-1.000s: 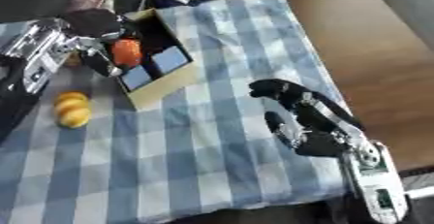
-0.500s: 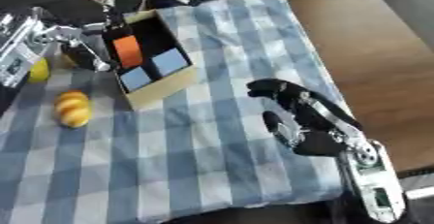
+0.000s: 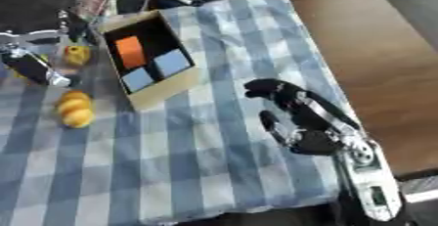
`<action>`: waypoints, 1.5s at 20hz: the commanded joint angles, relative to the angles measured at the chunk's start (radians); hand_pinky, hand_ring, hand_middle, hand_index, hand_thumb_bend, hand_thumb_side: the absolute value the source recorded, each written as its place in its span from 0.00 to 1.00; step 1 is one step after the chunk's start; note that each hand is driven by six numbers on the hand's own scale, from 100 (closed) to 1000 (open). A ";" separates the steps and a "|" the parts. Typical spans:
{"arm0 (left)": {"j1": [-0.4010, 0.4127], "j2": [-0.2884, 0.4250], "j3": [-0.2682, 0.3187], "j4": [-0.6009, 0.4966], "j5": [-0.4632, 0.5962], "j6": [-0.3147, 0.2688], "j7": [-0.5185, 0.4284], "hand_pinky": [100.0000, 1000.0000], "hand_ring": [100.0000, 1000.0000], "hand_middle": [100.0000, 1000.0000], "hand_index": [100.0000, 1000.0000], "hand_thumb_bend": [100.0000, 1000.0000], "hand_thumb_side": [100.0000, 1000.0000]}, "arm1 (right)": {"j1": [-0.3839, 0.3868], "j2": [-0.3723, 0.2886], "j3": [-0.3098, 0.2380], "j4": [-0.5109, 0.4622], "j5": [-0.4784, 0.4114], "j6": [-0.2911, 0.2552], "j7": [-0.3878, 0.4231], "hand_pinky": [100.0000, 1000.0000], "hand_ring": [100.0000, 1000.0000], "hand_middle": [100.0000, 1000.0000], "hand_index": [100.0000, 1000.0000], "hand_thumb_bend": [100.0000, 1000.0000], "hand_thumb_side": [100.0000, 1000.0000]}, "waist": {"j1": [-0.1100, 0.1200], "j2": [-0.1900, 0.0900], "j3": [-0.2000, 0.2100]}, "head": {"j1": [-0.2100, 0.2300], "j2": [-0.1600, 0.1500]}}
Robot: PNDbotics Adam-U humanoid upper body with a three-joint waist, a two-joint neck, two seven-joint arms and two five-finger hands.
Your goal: Pick up objects on the table and place them in the box.
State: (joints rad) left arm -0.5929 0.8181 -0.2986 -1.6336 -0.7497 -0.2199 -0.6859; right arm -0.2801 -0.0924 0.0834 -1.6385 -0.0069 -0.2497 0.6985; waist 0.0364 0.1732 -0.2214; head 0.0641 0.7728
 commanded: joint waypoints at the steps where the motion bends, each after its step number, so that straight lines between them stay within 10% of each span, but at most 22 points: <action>1: 0.012 0.052 0.000 -0.028 0.007 0.004 -0.044 0.71 0.66 0.70 0.82 0.41 0.23 | -0.007 -0.010 -0.006 -0.012 0.002 0.000 -0.003 1.00 0.86 0.85 0.88 0.00 0.32 | 0.005 -0.021 0.003 | -0.004 -0.003; 20: 0.025 -0.053 -0.024 0.206 -0.214 -0.009 0.123 0.71 0.67 0.72 0.82 0.44 0.15 | -0.007 -0.006 -0.007 -0.013 0.002 0.004 -0.007 1.00 0.86 0.85 0.88 0.00 0.31 | 0.002 -0.017 0.003 | -0.009 -0.003; 30: 0.041 -0.054 -0.023 0.210 -0.181 -0.040 0.097 0.51 0.45 0.47 0.62 0.26 0.05 | -0.009 -0.005 -0.007 -0.011 0.004 0.004 -0.009 1.00 0.86 0.85 0.88 0.00 0.30 | 0.000 -0.018 0.006 | -0.014 -0.003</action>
State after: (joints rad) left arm -0.5448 0.7380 -0.3341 -1.4093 -0.9382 -0.2597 -0.5856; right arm -0.2776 -0.0924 0.0807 -1.6385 -0.0056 -0.2454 0.6931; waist 0.0364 0.1732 -0.2168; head 0.0537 0.7728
